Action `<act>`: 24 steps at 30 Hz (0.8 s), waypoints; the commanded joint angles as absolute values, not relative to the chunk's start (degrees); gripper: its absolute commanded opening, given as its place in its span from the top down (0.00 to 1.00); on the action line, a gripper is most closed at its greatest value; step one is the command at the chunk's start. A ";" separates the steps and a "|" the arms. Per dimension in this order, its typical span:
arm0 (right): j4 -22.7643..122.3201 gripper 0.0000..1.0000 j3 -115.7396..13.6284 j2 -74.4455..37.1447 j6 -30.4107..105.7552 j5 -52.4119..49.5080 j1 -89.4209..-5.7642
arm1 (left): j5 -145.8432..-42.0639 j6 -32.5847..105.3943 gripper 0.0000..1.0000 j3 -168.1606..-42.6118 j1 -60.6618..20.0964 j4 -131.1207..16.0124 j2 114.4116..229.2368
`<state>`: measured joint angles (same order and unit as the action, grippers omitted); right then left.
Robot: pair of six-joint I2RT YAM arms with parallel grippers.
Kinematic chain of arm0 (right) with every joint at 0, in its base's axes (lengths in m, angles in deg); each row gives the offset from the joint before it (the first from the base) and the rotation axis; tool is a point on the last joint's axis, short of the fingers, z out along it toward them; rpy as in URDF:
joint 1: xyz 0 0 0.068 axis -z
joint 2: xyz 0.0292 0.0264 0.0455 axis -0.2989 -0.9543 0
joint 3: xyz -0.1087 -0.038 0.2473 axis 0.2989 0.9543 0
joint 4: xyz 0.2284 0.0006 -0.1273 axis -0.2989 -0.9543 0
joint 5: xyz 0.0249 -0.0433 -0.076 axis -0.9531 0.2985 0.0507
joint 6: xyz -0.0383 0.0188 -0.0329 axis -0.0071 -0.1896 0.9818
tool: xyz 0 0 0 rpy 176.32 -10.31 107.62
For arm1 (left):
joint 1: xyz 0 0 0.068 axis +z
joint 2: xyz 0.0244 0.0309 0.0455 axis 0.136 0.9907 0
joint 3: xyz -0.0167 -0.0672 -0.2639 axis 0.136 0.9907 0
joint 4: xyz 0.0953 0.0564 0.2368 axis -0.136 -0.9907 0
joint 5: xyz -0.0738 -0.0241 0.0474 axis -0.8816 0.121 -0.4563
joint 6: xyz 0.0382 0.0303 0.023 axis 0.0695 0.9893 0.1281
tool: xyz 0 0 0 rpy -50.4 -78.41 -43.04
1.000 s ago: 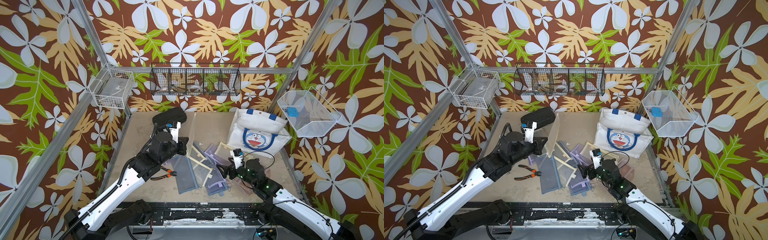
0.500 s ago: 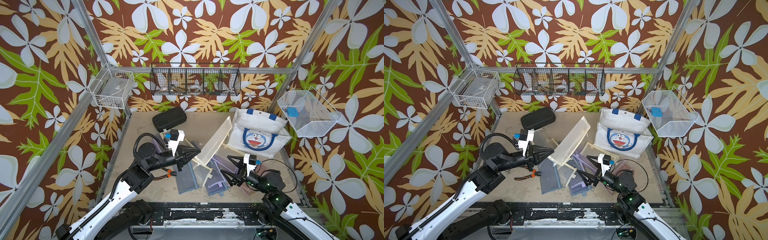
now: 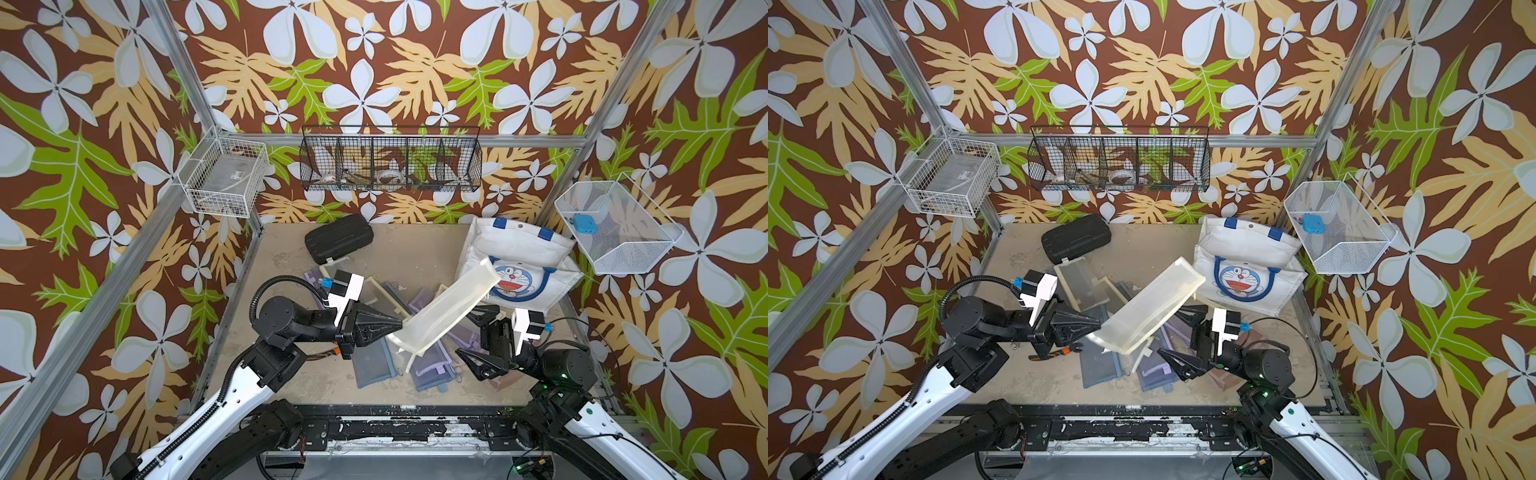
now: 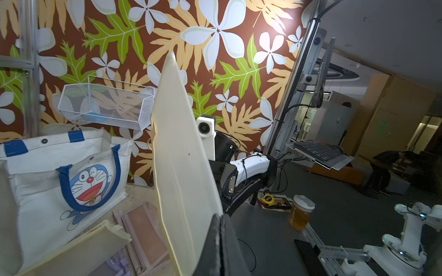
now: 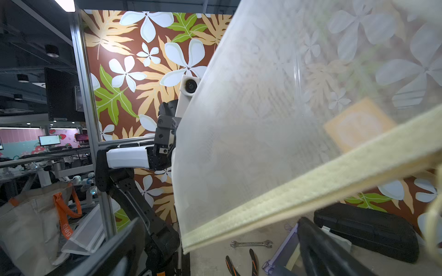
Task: Put the pencil pouch into the canvas bag
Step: Pick up the pencil case from the pencil case.
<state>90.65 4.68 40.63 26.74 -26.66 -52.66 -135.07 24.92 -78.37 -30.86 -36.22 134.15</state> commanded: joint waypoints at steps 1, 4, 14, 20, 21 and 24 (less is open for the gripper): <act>95.66 0.00 3.51 38.24 24.65 -27.06 -52.72 | -138.86 21.40 1.00 -77.87 -30.86 -29.64 134.04; 98.00 0.00 2.93 35.59 23.72 -27.33 -52.74 | -140.05 20.27 1.00 -77.47 -30.86 -27.90 134.19; 101.94 0.54 2.94 35.55 22.15 -27.36 -52.71 | -141.12 18.49 1.00 -75.24 -30.83 -24.76 134.93; 100.91 0.82 4.16 38.20 22.44 -26.43 -52.68 | -140.99 17.16 1.00 -73.79 -30.86 -21.96 136.26; 100.11 0.85 4.26 38.68 22.80 -26.01 -52.68 | -140.88 17.16 1.00 -73.69 -30.85 -21.93 136.45; 97.45 0.96 4.43 39.88 24.30 -23.94 -52.72 | -140.37 17.12 1.00 -73.33 -30.86 -22.01 136.91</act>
